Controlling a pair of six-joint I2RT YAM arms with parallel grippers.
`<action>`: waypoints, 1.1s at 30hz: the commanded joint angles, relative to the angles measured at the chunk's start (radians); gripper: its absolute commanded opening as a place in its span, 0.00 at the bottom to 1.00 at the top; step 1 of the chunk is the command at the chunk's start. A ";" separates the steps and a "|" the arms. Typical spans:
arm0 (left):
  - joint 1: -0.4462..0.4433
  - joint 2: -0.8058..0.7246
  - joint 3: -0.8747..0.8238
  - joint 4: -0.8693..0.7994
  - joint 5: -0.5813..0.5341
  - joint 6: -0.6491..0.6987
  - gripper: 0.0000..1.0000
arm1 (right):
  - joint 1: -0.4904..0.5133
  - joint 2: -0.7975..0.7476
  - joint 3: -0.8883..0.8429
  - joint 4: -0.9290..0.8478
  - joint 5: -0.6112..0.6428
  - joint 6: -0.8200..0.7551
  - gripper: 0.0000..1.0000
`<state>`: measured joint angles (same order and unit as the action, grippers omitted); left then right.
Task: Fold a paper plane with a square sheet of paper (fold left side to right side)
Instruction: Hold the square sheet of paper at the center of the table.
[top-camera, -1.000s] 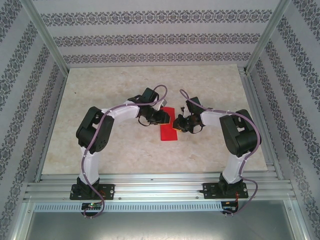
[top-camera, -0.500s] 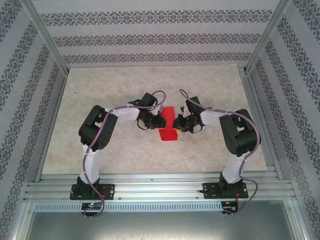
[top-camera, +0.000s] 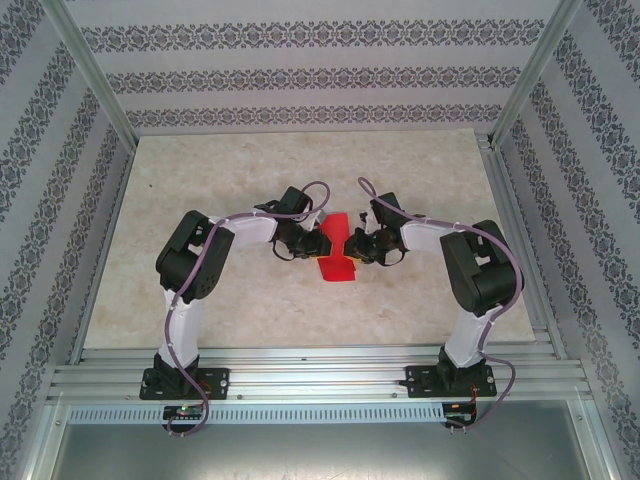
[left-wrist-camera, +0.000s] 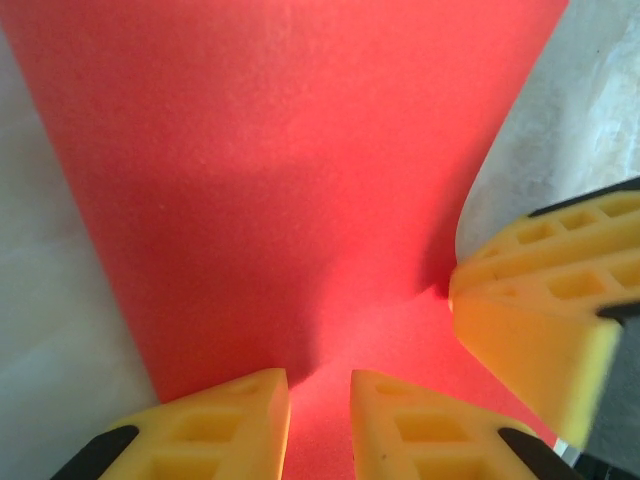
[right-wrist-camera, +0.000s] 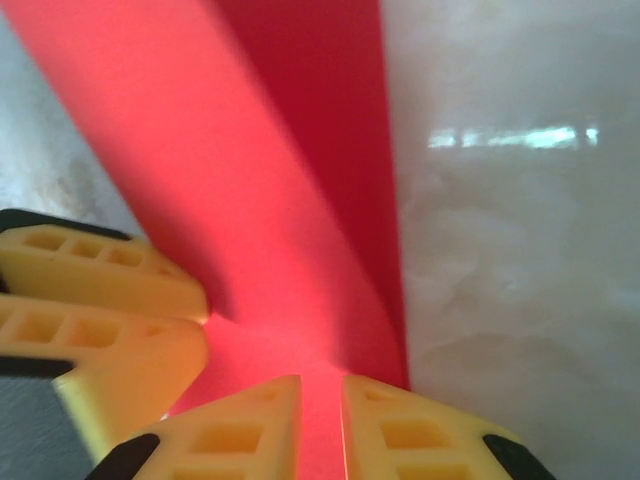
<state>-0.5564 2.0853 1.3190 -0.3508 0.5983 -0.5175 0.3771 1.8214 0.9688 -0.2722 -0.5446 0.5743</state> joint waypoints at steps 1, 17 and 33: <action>0.003 0.043 -0.049 -0.046 -0.061 0.033 0.26 | 0.026 -0.065 -0.027 0.034 -0.025 0.007 0.18; -0.003 0.045 -0.053 -0.053 -0.078 0.042 0.26 | -0.022 0.051 0.105 0.199 0.005 0.094 0.18; -0.015 0.020 -0.061 -0.074 -0.076 0.109 0.29 | -0.018 0.218 0.197 0.049 0.102 0.057 0.18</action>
<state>-0.5594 2.0777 1.3117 -0.3466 0.5964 -0.4717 0.3618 2.0037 1.1439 -0.1471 -0.5121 0.6632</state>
